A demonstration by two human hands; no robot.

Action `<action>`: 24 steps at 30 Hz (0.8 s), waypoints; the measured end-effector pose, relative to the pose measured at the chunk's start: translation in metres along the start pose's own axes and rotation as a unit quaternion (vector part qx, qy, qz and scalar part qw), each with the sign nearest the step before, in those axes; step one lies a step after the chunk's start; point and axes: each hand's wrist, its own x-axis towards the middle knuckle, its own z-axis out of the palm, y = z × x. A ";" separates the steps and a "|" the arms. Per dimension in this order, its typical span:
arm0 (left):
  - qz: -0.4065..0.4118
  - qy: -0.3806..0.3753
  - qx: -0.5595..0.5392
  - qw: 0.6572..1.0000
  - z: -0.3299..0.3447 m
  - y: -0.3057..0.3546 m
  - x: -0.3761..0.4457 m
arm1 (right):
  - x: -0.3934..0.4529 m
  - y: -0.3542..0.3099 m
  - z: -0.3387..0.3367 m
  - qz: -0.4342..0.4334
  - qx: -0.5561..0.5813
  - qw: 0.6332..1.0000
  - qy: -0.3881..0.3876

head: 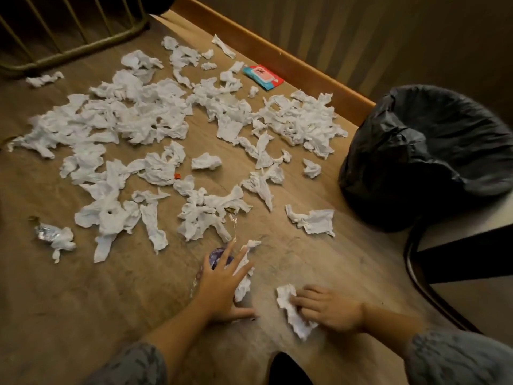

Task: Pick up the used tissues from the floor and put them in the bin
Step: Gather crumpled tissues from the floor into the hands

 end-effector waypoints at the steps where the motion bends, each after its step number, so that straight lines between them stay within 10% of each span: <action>1: -0.001 -0.007 -0.009 1.000 -0.001 -0.002 -0.002 | 0.003 0.003 -0.003 0.016 -0.012 0.999 0.026; 11: -0.078 0.106 -0.271 0.954 -0.013 0.002 0.018 | 0.043 0.055 -0.051 0.403 0.077 0.871 0.271; 19: -0.123 0.203 -0.232 0.943 -0.009 -0.008 0.038 | 0.053 0.100 -0.041 0.599 0.186 0.745 0.226; 24: -0.096 0.176 -0.308 0.930 0.005 -0.013 0.012 | 0.071 0.069 -0.027 0.475 0.197 0.807 0.289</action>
